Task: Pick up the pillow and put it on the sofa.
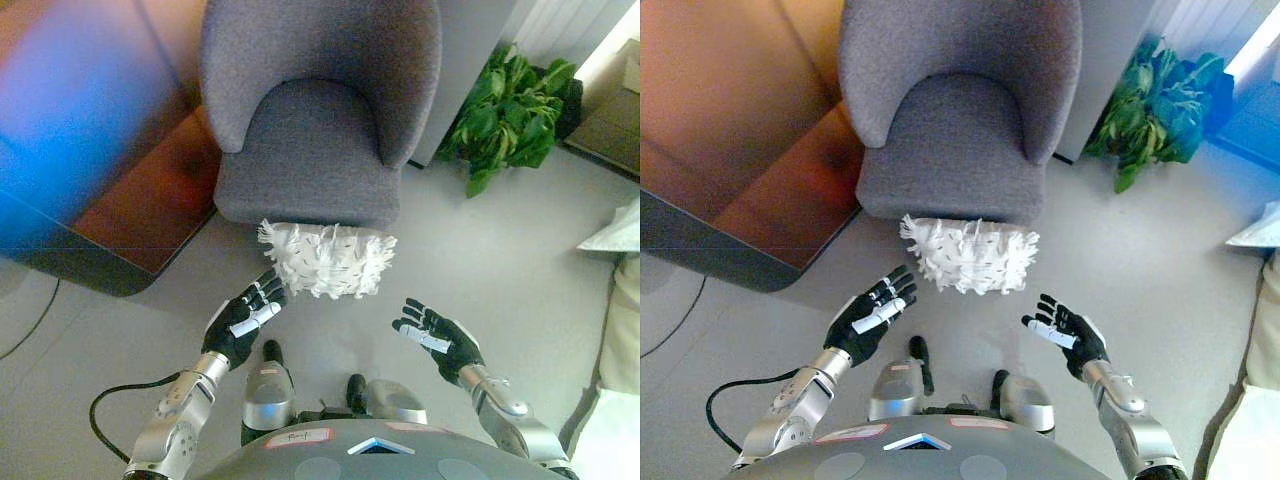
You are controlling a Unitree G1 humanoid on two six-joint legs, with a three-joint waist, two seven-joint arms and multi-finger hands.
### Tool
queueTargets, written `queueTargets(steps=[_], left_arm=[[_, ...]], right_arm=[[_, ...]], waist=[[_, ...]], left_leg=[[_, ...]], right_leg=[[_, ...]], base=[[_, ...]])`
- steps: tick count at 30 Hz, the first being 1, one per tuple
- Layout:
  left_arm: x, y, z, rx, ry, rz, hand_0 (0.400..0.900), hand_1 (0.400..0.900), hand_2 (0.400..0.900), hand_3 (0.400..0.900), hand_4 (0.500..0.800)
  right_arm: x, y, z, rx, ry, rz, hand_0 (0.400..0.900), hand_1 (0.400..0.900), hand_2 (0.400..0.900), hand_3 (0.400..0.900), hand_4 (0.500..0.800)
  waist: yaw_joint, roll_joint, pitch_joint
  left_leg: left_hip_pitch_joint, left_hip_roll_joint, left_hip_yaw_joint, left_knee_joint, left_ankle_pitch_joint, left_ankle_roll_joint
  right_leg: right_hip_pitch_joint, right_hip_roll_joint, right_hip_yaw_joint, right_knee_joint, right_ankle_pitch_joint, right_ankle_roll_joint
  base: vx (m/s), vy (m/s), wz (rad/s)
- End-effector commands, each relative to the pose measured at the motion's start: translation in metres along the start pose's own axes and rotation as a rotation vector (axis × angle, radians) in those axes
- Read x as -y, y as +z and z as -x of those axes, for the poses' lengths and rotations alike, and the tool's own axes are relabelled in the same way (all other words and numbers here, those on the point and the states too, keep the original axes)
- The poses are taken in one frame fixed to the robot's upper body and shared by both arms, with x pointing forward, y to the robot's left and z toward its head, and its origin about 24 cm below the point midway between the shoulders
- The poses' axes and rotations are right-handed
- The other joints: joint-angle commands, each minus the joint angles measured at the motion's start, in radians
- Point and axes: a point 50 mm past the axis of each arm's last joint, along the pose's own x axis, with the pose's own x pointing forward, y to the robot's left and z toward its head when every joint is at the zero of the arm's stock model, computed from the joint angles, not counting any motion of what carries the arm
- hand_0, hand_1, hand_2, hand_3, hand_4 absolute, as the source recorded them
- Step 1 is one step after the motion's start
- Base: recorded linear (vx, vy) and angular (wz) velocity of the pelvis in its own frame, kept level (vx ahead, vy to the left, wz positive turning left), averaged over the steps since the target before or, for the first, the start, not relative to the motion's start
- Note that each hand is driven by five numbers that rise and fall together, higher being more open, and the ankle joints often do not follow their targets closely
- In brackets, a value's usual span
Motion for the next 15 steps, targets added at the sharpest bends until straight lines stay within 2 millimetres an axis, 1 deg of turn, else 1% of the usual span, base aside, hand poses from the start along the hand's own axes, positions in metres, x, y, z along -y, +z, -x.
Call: queueTargets(steps=[1,3,5,6,7,8,9,10,11,12,13,14,15], left_arm=[[0.003,0.052,-0.002,0.232,-0.073,-0.09,0.9,0.9,0.9,0.9,0.8],[0.0,0.054,-0.002,0.219,-0.067,-0.107,0.9,0.9,0.9,0.9,0.8],[0.0,0.055,-0.003,0.192,-0.081,-0.132,0.9,0.9,0.9,0.9,0.8],[0.0,0.055,-0.004,0.182,-0.092,-0.144,0.9,0.9,0.9,0.9,0.8],[0.0,0.055,-0.004,0.169,-0.104,-0.158,0.9,0.9,0.9,0.9,0.8],[0.0,0.055,-0.005,0.163,-0.109,-0.165,0.9,0.9,0.9,0.9,0.8],[0.001,0.056,-0.006,0.158,-0.112,-0.173,0.9,0.9,0.9,0.9,0.8],[0.001,0.058,-0.008,0.156,-0.113,-0.178,0.9,0.9,0.9,0.9,0.8],[0.002,0.059,-0.009,0.156,-0.115,-0.178,0.9,0.9,0.9,0.9,0.8],[0.001,0.061,-0.01,0.155,-0.122,-0.178,0.9,0.9,0.9,0.9,0.8],[0.001,0.064,-0.012,0.156,-0.127,-0.187,0.9,0.9,0.9,0.9,0.8],[0.0,0.066,-0.012,0.156,-0.126,-0.194,0.9,0.9,0.9,0.9,0.8],[-0.002,0.069,-0.013,0.156,-0.119,-0.2,0.9,0.9,0.9,0.9,0.8]], right_arm=[[-0.016,0.041,0.0,0.2,0.104,0.04,0.9,0.9,0.9,0.9,0.8],[-0.02,0.044,-0.005,0.201,0.107,0.025,0.9,0.9,0.9,0.9,0.8],[-0.027,0.047,-0.01,0.209,0.105,0.005,0.9,0.9,0.9,0.9,0.8],[-0.029,0.048,-0.011,0.213,0.105,0.011,0.9,0.9,0.9,0.9,0.8],[-0.033,0.049,-0.012,0.22,0.099,0.03,0.9,0.9,0.9,0.9,0.8],[-0.035,0.048,-0.012,0.223,0.093,0.053,0.9,0.9,0.9,0.9,0.8],[-0.038,0.049,-0.012,0.225,0.089,0.094,0.9,0.9,0.9,0.9,0.8],[-0.038,0.049,-0.013,0.225,0.089,0.137,0.9,0.9,0.9,0.9,0.8],[-0.039,0.05,-0.013,0.227,0.09,0.16,0.9,0.9,0.9,0.9,0.8],[-0.039,0.05,-0.014,0.227,0.093,0.191,0.9,0.9,0.9,0.9,0.8],[-0.038,0.05,-0.014,0.232,0.098,0.212,0.9,0.9,0.9,0.9,0.8],[-0.036,0.049,-0.014,0.229,0.1,0.222,0.9,0.9,0.9,0.9,0.8],[-0.034,0.047,-0.014,0.223,0.097,0.237,0.9,0.9,0.9,0.9,0.8]], waist=[[0.011,-0.029,-0.061],[0.032,-0.045,-0.075],[0.051,-0.07,-0.099],[0.054,-0.079,-0.108],[0.055,-0.076,-0.115],[0.051,-0.07,-0.119],[0.045,-0.058,-0.121],[0.039,-0.046,-0.12],[0.036,-0.042,-0.12],[0.035,-0.036,-0.118],[0.031,-0.029,-0.113],[0.027,-0.026,-0.108],[0.02,-0.027,-0.099]], left_leg=[[-0.097,0.006,-0.005,0.037,0.007,0.056],[-0.106,-0.02,-0.025,0.063,-0.021,0.079],[-0.108,-0.07,-0.026,0.065,-0.049,0.114],[-0.101,-0.09,-0.024,0.056,-0.056,0.125],[-0.077,-0.117,-0.024,0.038,-0.078,0.15],[-0.052,-0.13,-0.03,0.024,-0.091,0.161],[-0.017,-0.135,-0.033,0.012,-0.107,0.167],[0.014,-0.131,-0.032,0.004,-0.118,0.168],[0.025,-0.131,-0.033,0.002,-0.122,0.167],[0.038,-0.127,-0.037,0.004,-0.124,0.16],[0.05,-0.116,-0.042,0.011,-0.128,0.146],[0.056,-0.108,-0.048,0.019,-0.133,0.138],[0.065,-0.095,-0.06,0.037,-0.144,0.122]], right_leg=[[0.135,-0.087,-0.16,0.064,-0.011,0.107],[0.126,-0.115,-0.172,0.126,0.014,0.135],[0.123,-0.14,-0.175,0.215,0.106,0.173],[0.116,-0.147,-0.173,0.24,0.146,0.188],[0.077,-0.153,-0.174,0.39,0.214,0.212],[0.014,-0.174,-0.172,0.485,0.248,0.221],[-0.065,-0.204,-0.178,0.571,0.259,0.218],[-0.13,-0.237,-0.192,0.617,0.246,0.207],[-0.156,-0.255,-0.198,0.624,0.235,0.2],[-0.175,-0.272,-0.215,0.6,0.219,0.189],[-0.189,-0.284,-0.23,0.537,0.204,0.18],[-0.192,-0.292,-0.237,0.499,0.208,0.179],[-0.196,-0.326,-0.24,0.433,0.25,0.187]], base=[[0.37,0.137,-0.17],[0.34,0.131,-0.16],[0.32,0.151,0.0],[0.3,0.211,0.14],[0.28,0.237,0.18],[0.28,0.268,0.2],[0.26,0.214,0.14],[0.22,0.145,0.09],[0.19,0.046,0.08],[0.19,-0.088,0.16],[0.18,-0.159,0.24],[0.2,-0.275,0.36],[0.11,-0.271,0.33]])
